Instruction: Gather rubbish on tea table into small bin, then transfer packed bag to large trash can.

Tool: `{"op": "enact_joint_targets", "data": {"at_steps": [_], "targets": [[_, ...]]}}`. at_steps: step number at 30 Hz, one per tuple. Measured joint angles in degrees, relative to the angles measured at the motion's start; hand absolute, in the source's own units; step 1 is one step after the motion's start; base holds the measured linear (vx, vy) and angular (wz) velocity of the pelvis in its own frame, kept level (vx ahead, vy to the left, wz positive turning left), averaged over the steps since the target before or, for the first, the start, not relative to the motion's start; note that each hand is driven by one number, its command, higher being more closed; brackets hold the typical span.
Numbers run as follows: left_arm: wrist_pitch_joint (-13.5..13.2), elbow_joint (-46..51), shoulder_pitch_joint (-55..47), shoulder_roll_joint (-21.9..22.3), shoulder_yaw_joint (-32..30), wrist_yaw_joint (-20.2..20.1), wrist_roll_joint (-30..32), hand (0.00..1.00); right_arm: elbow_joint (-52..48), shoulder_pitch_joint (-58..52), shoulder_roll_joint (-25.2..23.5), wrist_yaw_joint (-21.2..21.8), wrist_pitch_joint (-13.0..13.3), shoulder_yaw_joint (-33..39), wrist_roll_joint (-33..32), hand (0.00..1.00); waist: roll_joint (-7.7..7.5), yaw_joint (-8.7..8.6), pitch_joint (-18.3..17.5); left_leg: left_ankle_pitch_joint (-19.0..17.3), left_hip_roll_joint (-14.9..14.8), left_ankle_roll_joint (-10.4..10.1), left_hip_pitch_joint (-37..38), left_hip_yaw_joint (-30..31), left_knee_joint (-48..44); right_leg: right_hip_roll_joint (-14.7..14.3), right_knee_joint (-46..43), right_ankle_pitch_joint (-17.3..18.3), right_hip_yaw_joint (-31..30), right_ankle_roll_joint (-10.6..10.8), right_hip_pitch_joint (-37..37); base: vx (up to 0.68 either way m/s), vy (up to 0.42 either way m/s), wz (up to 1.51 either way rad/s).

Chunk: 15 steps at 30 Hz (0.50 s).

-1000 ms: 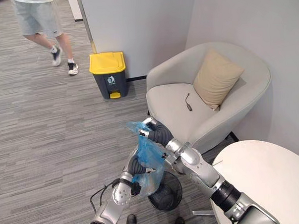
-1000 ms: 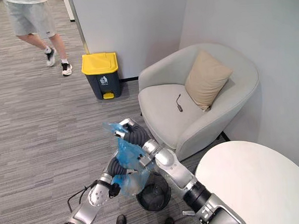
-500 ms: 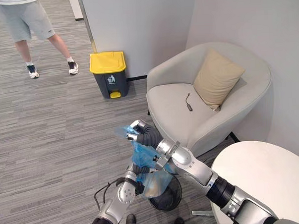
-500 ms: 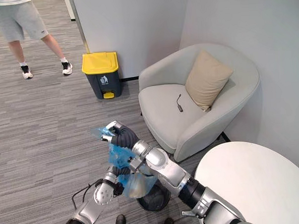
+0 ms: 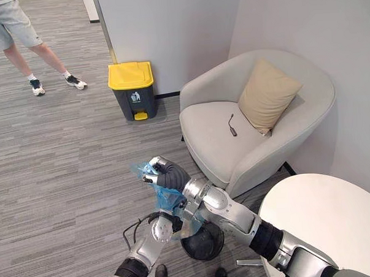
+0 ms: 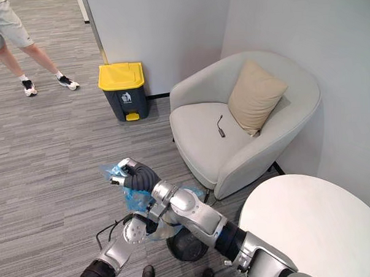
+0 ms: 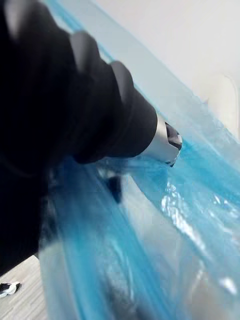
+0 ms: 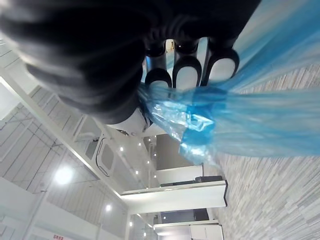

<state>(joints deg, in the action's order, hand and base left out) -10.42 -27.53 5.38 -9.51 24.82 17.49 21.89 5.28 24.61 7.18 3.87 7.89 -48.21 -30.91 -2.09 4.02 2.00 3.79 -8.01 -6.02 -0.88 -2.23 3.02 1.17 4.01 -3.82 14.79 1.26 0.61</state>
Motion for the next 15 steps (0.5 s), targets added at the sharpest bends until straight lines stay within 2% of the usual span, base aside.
{"op": "enact_joint_targets", "data": {"at_steps": [4, 5, 11, 15], "targets": [[0.0, 0.1, 0.0, 0.4, -0.1, 0.0, -1.3, 1.0, 0.0, -0.1, -0.4, 0.2, 0.0, 0.0, 2.0, 1.0, 0.26, 0.0, 0.0, 0.0, 0.0, 0.0, 0.1, 0.0, 0.0, 0.0, 0.0, 0.0, 0.0, 0.0, 0.1, 0.0, 0.0, 0.0], [0.0, 0.1, 0.0, 0.4, -0.1, 0.0, -1.5, 1.0, 0.0, -0.2, -0.6, 0.2, 0.0, 0.0, 2.4, 0.0, 0.32, -0.01, 0.0, 0.0, 0.0, 0.0, 0.1, 0.0, 0.0, 0.0, 0.0, 0.0, 0.0, 0.0, 0.1, 0.0, 0.0, 0.0], [0.0, 0.2, -0.6, 1.2, -0.8, -0.1, -3.4, 1.0, -4.4, -4.4, -1.5, 1.3, 0.8, 0.3, 11.2, 0.0, 1.02, -0.08, 0.0, -0.1, 0.0, 0.0, 0.2, 0.0, 0.0, 0.0, 0.0, 0.1, 0.0, -0.1, 0.2, 0.0, 0.0, 0.0], [0.1, 0.2, -2.1, 2.6, -2.9, -0.2, -4.0, 1.0, -4.6, -7.6, -2.1, 1.4, 2.6, 1.7, 19.4, 0.0, 1.09, -0.24, 0.0, -0.1, 0.0, -0.1, 0.3, -0.3, 0.1, 0.0, -0.1, 0.1, -0.3, 0.0, 0.1, 0.0, 0.001, -0.01]]}}
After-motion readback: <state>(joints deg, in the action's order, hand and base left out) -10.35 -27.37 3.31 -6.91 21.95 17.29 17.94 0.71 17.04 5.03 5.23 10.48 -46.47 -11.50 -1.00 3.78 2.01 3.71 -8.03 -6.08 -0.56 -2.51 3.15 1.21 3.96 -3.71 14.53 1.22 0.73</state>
